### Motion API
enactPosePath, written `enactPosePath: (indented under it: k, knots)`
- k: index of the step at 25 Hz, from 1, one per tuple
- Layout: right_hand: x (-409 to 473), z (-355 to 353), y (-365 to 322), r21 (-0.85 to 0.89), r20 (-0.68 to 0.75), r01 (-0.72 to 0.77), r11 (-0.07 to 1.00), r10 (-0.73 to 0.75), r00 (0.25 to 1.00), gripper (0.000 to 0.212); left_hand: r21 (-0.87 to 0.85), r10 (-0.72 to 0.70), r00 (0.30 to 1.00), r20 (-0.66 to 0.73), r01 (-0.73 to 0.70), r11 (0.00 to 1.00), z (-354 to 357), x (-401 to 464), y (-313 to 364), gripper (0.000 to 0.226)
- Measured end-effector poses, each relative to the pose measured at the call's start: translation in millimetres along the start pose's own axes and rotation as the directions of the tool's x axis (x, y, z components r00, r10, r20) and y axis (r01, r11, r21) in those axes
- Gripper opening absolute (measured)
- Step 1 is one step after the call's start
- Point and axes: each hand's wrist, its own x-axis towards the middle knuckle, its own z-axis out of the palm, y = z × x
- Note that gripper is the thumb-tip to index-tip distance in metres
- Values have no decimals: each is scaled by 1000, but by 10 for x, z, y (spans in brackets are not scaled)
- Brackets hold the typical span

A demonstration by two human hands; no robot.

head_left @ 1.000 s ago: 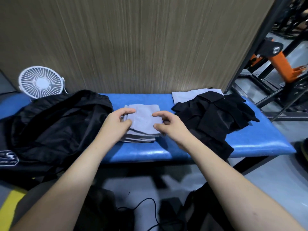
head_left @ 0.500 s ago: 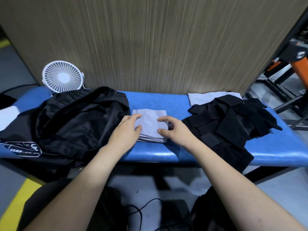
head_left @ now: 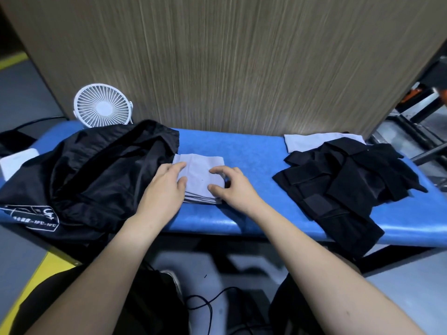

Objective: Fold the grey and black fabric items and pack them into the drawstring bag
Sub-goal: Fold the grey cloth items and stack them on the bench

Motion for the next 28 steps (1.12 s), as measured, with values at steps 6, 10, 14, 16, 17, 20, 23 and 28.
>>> enactPosePath:
  k: [6,10,14,16,17,20,23,28]
  knots:
    - [-53,-178,59,-8,-18,91,996,-91,996,36,136,74,984,-165,-51,989,23,-58,153,43]
    - [-58,-551,297,-400,-228,102,911,-207,951,23,297,241,924,-295,-151,943,67,-57,366,39]
    - [-106,-978,633,-720,-286,29,693,-335,898,32,262,379,900,-216,-321,910,287,33,659,33]
    - [-181,-1207,761,-790,-271,10,614,-363,892,39,257,469,872,-142,-425,868,461,69,845,38]
    - [-229,-1322,813,-820,-248,-5,572,-348,904,45,241,501,860,-103,-467,851,556,86,933,41]
    - [-371,-1590,931,-870,-217,-72,487,-246,945,63,157,502,864,33,-500,852,826,129,1169,48]
    - [-452,-1745,1055,-880,-179,-104,464,-121,976,77,47,411,897,162,-423,905,1137,154,1386,54]
    - [-494,-1809,1243,-839,-135,-115,533,1,991,88,41,348,892,289,-375,926,1605,188,1605,65]
